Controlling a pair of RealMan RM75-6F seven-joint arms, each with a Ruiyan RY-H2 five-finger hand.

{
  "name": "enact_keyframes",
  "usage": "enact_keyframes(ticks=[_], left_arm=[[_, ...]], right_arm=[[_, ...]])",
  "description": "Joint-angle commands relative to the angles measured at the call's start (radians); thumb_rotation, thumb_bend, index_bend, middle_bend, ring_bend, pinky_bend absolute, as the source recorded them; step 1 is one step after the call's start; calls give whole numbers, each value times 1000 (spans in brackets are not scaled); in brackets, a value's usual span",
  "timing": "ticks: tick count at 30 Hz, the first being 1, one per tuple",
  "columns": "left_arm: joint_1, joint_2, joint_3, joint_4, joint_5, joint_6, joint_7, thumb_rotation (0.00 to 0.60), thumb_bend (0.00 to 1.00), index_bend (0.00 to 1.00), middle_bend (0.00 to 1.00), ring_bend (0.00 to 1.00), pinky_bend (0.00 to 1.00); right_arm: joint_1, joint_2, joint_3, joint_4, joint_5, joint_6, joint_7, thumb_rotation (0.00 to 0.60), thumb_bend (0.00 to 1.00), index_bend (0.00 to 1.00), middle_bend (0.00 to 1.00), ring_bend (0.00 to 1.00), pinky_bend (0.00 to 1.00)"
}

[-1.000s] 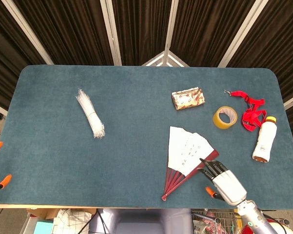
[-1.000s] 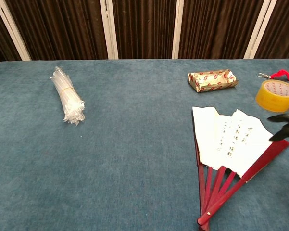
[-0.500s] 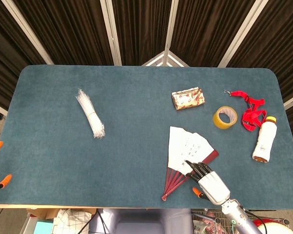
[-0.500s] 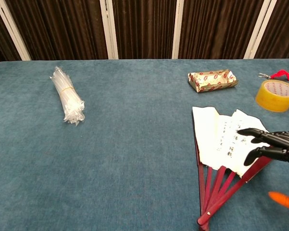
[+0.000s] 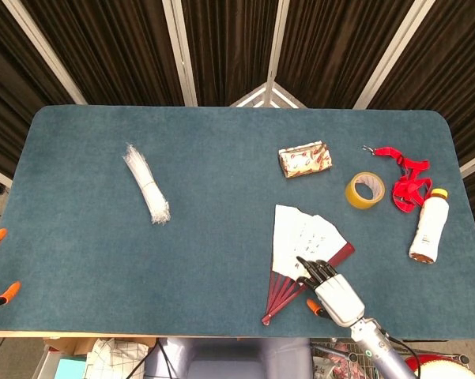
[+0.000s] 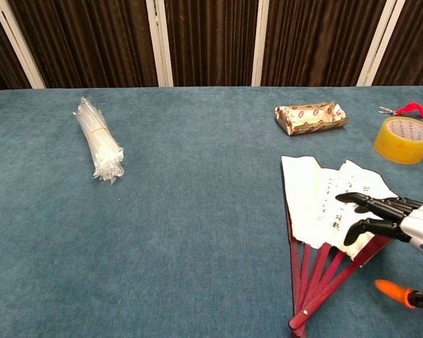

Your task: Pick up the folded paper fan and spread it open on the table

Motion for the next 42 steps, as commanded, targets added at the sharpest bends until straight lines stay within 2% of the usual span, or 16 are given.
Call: enact_keyframes(ticks=[1,18,29,42], left_arm=[[-1,-2,0,0,0,-1,3,600,255,118,0,0,72],[-5,-10,-1,0,-9,-10,25,600,255,118,0,0,72],[-9,-15,-1,1,-12,-16,34,600,255,118,0,0,72],[-12,-17,0,-1,-12,-22,40,600,255,118,0,0,72]], right_arm=[[5,-15,-2,26,6,-1,11,600,345,361,66,177,196],[25,-78,-8,116,18,5,17,600,345,371,66,177,196],[37,-113,-8,172,31,10,48,600,345,537,85,191,213],[59,-84,-7,157,35,25,50,600,345,557,85,191,213]])
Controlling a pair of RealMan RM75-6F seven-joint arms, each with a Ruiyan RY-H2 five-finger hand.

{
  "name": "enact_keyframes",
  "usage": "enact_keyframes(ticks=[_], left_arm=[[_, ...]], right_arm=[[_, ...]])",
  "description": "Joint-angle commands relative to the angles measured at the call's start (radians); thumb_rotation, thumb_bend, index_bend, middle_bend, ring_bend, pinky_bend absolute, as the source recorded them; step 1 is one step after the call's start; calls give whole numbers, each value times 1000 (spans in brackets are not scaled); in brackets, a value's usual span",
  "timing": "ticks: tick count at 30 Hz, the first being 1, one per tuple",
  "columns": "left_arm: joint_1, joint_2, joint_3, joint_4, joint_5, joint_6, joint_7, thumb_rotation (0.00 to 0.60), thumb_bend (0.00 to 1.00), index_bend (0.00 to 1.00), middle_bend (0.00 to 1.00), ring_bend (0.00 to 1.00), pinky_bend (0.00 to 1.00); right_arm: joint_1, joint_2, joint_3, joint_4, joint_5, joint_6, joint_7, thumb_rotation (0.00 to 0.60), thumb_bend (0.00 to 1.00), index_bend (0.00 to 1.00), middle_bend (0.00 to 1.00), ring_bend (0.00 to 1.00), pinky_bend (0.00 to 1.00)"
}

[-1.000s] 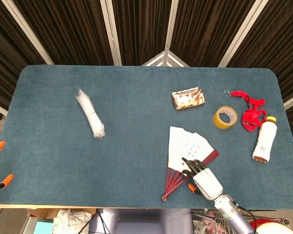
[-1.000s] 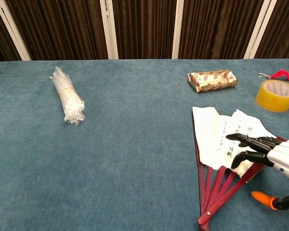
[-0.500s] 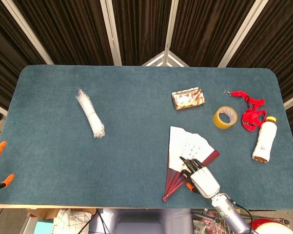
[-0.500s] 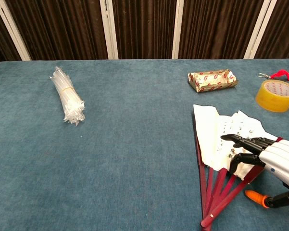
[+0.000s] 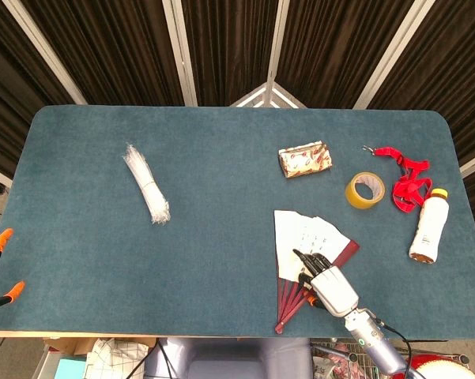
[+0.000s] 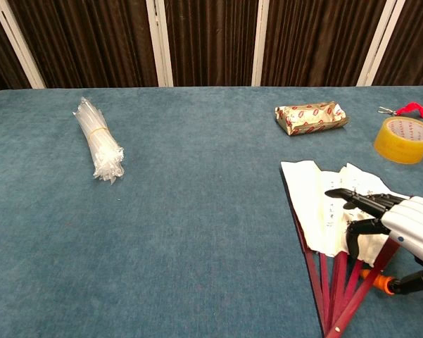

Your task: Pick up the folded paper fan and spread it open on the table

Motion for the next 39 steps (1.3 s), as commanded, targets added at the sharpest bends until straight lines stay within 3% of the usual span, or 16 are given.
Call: enact_keyframes(ticks=[1,8,20,30,39], left_arm=[[0,0,0,-1,1,0,0,600,255,118,0,0,72],[-1,1,1,0,2,0,-3,600,255,118,0,0,72],[-3,-1,3,-1,6,-2,-2,600,255,118,0,0,72],[-5,1,2,3,4,-5,-9,600,255,118,0,0,73],[-1,6,1,3,4,3,-22,600,254,119,0,0,72]], right_arm=[[8,15,1,-20,0,-1,-13,600,345,557,85,191,213],[27,51,3,-70,-2,-15,-62,600,345,557,86,191,213],[90,151,8,-285,-1,-98,-138,600,345,568,91,191,213],[132,214,28,-452,25,-155,-148,600,345,840,142,199,213],[160,252,68,-530,64,-176,-128,600,345,891,142,200,213]])
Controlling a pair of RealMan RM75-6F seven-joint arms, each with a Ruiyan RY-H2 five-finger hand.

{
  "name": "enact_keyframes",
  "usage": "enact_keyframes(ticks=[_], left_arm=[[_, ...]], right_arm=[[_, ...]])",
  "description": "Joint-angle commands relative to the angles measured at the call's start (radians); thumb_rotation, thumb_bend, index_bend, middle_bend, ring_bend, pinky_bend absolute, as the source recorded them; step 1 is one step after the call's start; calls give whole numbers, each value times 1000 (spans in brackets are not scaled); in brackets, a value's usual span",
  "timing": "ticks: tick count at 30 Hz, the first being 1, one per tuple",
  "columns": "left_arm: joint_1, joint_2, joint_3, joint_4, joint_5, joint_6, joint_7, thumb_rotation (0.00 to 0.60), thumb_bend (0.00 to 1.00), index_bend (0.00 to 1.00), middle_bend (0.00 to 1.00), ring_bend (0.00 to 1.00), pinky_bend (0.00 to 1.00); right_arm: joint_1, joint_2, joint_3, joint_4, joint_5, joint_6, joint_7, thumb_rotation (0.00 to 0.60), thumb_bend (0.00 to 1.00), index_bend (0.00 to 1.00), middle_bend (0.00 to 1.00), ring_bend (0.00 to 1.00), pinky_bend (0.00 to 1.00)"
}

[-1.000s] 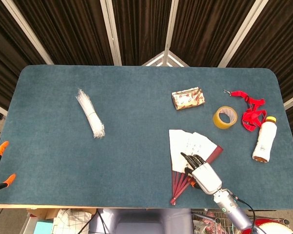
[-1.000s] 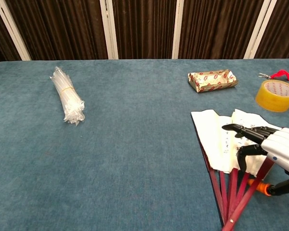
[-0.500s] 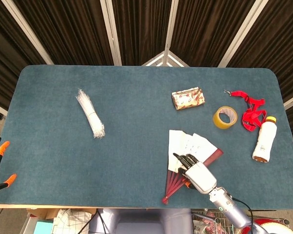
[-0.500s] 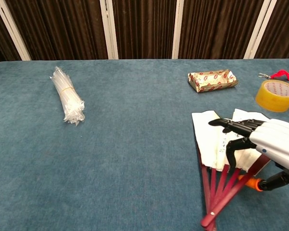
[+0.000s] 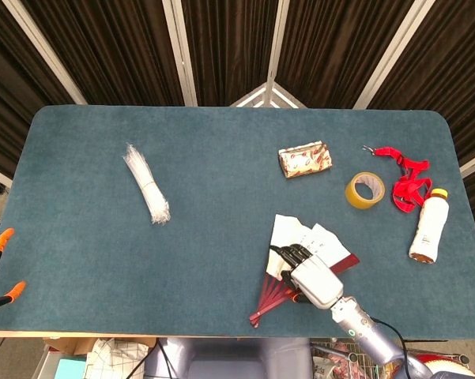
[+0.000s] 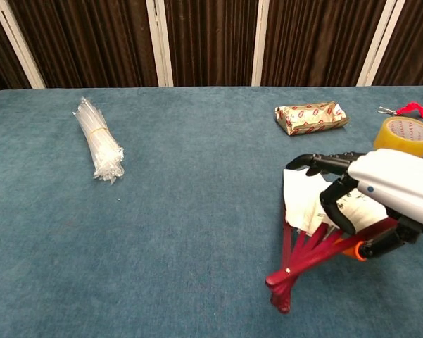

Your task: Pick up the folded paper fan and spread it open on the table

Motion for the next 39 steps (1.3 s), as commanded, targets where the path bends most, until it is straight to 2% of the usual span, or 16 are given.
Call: enact_keyframes(ticks=[1,4,10,20,25,31,39], left_arm=[[0,1,0,0,0,1,-1,600,255,118,0,0,72],[0,0,1,0,2,0,0,600,255,118,0,0,72],[-2,-1,0,0,0,-3,2,600,255,119,0,0,72],[1,4,0,1,0,2,-12,600,255,118,0,0,72],[0,3,1,1,5,3,-10,600,255,118,0,0,72],[-4,-6,0,9,16,6,-4,600,255,118,0,0,72],[-20,9,16,-21,79,0,-11,600,254,118,0,0,72]], right_arm=[[16,21,19,-26,19,-14,17,600,345,891,142,200,213],[39,49,50,-59,39,-29,40,600,345,892,143,200,213],[101,144,149,-178,116,-81,92,600,345,892,143,202,213],[183,356,312,-408,335,-220,162,600,345,897,155,206,213],[211,429,369,-457,441,-273,185,600,386,917,169,213,213],[228,476,391,-477,513,-297,153,600,390,921,174,215,213],[259,508,408,-524,536,-326,135,600,391,921,174,215,213]])
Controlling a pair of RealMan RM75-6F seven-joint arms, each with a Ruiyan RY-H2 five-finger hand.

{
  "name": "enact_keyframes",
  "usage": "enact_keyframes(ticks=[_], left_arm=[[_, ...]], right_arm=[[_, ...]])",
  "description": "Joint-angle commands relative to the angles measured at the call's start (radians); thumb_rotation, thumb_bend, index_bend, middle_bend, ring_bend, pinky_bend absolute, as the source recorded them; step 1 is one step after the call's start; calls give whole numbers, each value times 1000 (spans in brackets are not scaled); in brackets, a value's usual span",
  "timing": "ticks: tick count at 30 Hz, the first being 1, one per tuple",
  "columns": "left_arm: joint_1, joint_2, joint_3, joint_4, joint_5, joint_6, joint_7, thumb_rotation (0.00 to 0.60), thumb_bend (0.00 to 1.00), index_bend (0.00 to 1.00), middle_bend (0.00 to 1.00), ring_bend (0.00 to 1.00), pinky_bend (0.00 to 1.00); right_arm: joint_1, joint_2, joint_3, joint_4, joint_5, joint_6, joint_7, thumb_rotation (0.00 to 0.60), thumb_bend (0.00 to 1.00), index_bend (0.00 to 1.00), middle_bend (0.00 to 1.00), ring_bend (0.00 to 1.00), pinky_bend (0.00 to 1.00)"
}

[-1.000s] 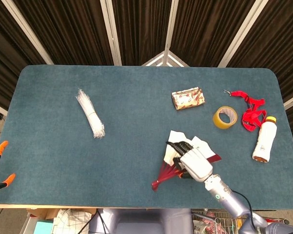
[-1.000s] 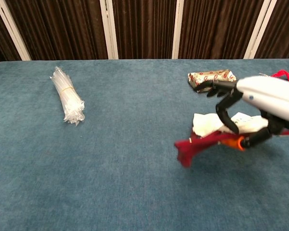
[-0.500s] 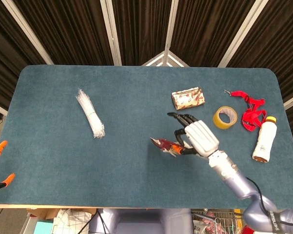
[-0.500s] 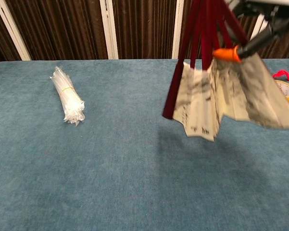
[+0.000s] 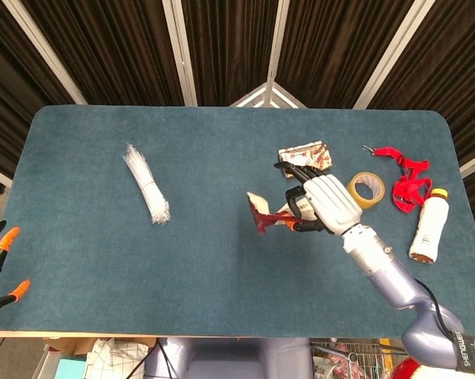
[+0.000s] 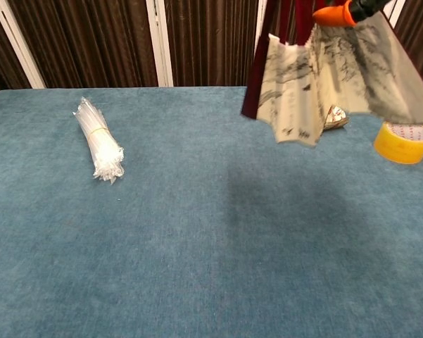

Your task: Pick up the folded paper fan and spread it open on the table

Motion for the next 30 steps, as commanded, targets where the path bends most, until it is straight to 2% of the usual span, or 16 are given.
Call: enact_keyframes(ticks=[1,6,9,16,23,30], left_arm=[[-17,26,8,-35,30,-18,-10,600,255,118,0,0,72],[-57,79,-19,-130,46,-41,-26,600,255,127,0,0,72],[-81,100,-32,-194,59,-57,-87,600,254,146,0,0,73],[-162,178,-48,-322,31,-186,-241,600,250,175,1,0,84],[-235,205,-73,-391,-38,-301,-318,600,250,181,5,0,87],[-266,201,-74,-383,-86,-362,-364,600,246,186,5,0,87]], right_arm=[[21,12,10,-19,11,-14,-26,600,391,921,174,215,213],[60,15,32,-69,65,-35,-52,600,391,921,174,215,213],[85,1,41,-111,101,-38,-72,600,391,921,174,215,213],[163,-50,48,-191,164,-31,-184,600,392,921,174,215,213],[242,-157,61,-250,258,47,-301,600,394,921,174,217,213],[329,-308,72,-230,354,144,-402,600,394,921,174,220,213]])
